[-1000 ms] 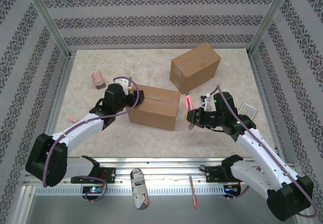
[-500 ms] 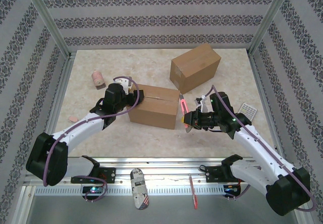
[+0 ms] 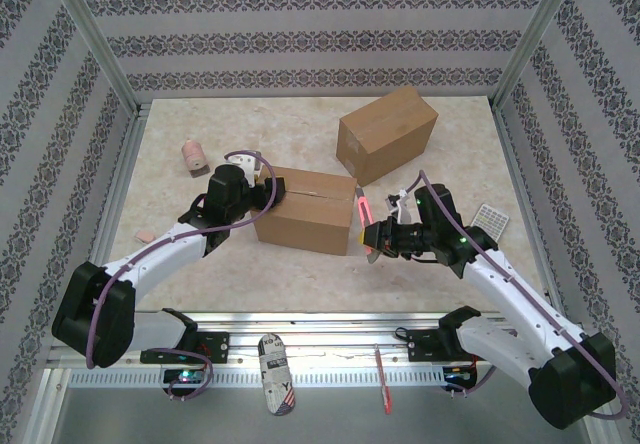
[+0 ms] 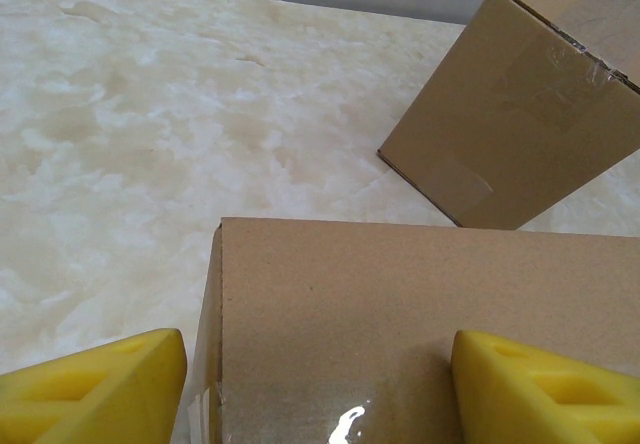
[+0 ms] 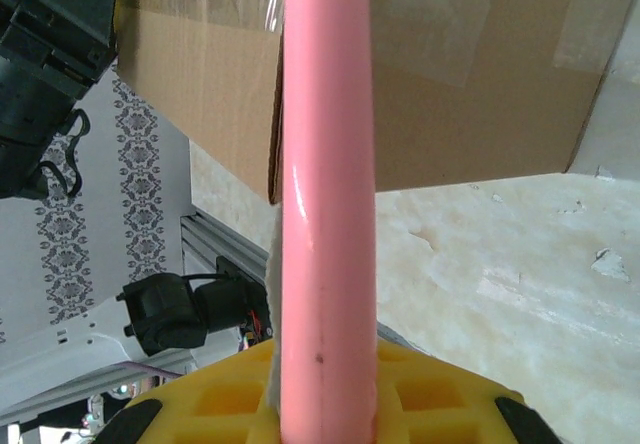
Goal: Unpack the express box
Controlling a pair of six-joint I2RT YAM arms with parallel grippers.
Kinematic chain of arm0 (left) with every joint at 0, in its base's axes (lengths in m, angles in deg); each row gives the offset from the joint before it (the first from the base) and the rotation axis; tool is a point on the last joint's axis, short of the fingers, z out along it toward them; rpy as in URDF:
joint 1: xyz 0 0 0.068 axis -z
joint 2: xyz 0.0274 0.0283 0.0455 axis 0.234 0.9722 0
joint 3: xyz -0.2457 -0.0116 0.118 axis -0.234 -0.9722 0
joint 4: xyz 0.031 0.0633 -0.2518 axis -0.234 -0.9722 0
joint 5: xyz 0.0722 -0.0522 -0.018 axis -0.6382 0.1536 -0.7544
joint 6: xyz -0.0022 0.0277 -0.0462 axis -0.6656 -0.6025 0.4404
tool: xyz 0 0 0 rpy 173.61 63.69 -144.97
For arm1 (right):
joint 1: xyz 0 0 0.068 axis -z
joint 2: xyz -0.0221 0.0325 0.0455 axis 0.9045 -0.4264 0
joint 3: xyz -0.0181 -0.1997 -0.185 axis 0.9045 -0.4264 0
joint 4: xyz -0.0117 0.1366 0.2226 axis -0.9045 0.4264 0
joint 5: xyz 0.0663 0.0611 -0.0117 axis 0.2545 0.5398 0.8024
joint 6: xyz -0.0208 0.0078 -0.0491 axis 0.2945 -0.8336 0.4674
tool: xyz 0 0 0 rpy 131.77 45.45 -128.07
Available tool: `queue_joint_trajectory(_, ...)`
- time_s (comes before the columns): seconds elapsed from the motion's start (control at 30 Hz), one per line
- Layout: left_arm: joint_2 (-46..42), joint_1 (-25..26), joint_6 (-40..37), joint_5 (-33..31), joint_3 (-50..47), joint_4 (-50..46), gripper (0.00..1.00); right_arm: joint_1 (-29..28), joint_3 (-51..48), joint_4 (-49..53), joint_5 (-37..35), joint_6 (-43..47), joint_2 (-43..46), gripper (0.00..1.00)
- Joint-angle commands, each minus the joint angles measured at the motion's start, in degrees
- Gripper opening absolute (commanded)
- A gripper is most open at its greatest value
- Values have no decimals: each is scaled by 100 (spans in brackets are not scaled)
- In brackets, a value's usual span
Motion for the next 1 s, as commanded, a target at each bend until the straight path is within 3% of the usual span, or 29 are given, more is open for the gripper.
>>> queue_joint_trajectory(0.0, 412, -24, -32, -236, -342, -1346, 70, -117, -89, 74, 50, -98, 117, 0)
queue_joint_trajectory(0.53, 453, -28, -40, -260, -282, -1409, 70, -205, 163, 231, -348, -150, 276, 0)
queue_joint_trajectory(0.97, 468, -28, -41, -256, -256, -1410, 70, -184, 133, 162, -225, -199, 246, 0)
